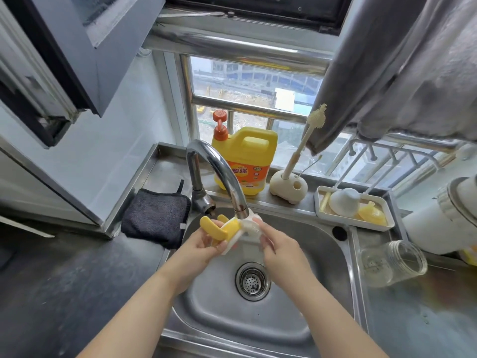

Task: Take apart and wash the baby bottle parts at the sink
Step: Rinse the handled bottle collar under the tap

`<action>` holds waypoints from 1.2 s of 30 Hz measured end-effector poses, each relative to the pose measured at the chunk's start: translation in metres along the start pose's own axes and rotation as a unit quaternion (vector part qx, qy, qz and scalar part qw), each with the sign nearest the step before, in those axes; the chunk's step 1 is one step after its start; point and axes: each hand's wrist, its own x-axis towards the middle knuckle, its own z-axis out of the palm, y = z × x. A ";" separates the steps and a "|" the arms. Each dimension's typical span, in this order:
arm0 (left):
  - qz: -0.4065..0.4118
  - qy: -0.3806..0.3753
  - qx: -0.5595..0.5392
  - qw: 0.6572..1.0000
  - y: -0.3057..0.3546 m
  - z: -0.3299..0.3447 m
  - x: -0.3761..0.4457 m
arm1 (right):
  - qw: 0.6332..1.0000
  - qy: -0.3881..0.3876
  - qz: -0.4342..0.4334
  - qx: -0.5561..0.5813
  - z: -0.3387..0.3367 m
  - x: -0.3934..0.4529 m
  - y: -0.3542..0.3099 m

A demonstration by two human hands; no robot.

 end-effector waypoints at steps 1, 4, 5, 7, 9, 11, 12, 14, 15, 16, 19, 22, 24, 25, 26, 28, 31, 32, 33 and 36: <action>-0.002 0.002 -0.015 1.000 0.000 -0.001 0.000 | 1.000 -0.006 -0.015 -0.002 0.000 -0.004 -0.001; -0.004 0.036 -0.062 0.997 0.006 0.004 0.001 | 0.996 -0.035 -0.055 -0.053 0.005 -0.016 -0.008; 0.001 0.057 -0.068 0.996 0.008 0.008 0.002 | 0.997 -0.035 -0.048 -0.052 0.006 -0.015 -0.007; 0.002 0.101 -0.087 0.991 0.008 0.016 0.006 | 0.998 -0.031 -0.035 -0.039 0.007 -0.013 -0.004; -0.005 0.128 -0.095 0.987 0.011 0.019 0.009 | 0.998 -0.036 -0.046 -0.040 0.009 -0.014 -0.005; -0.012 0.148 -0.074 0.986 0.013 0.019 0.011 | 0.997 -0.040 -0.049 -0.047 0.011 -0.016 -0.005; -0.019 0.163 -0.066 0.984 0.013 0.017 0.012 | 0.997 -0.037 -0.037 -0.060 0.010 -0.015 -0.003; -0.037 0.189 -0.073 0.979 0.012 0.016 0.015 | 0.997 -0.028 0.004 -0.078 0.008 -0.010 0.006; -0.045 0.191 -0.074 0.978 0.013 0.016 0.016 | 0.996 -0.027 0.017 -0.079 0.007 -0.008 0.010; -0.050 0.187 -0.068 0.979 0.012 0.016 0.017 | 0.997 -0.027 0.015 -0.075 0.006 -0.008 0.011; -0.063 0.172 -0.057 0.981 0.011 0.019 0.018 | 0.997 -0.025 -0.043 -0.067 0.009 -0.010 -0.003; -0.066 0.188 -0.074 0.977 0.011 0.020 0.020 | 0.995 -0.012 -0.047 -0.085 0.010 -0.006 -0.004; -0.074 0.201 -0.096 0.972 0.012 0.018 0.021 | 0.997 -0.008 -0.012 -0.081 0.007 -0.002 0.008; -0.076 0.205 -0.101 0.971 0.012 0.018 0.021 | 0.997 -0.010 -0.005 -0.077 0.006 -0.002 0.012; -0.077 0.205 -0.103 0.970 0.012 0.018 0.021 | 0.997 -0.015 -0.010 -0.073 0.006 -0.005 0.013; -0.078 0.206 -0.102 0.970 0.011 0.021 0.022 | 0.996 -0.025 -0.047 -0.071 0.009 -0.013 0.004; -0.080 0.214 -0.116 0.967 0.012 0.023 0.021 | 0.996 -0.008 -0.049 -0.072 0.009 -0.007 0.004; -0.081 0.215 -0.130 0.964 0.013 0.021 0.022 | 0.997 -0.004 -0.031 -0.067 0.007 -0.002 0.009; -0.085 0.214 -0.150 0.961 0.015 0.019 0.022 | 0.998 -0.007 -0.019 -0.063 0.005 0.000 0.015; -0.096 0.207 -0.181 0.957 0.018 0.014 0.022 | 0.997 -0.034 -0.033 -0.063 0.001 -0.009 0.021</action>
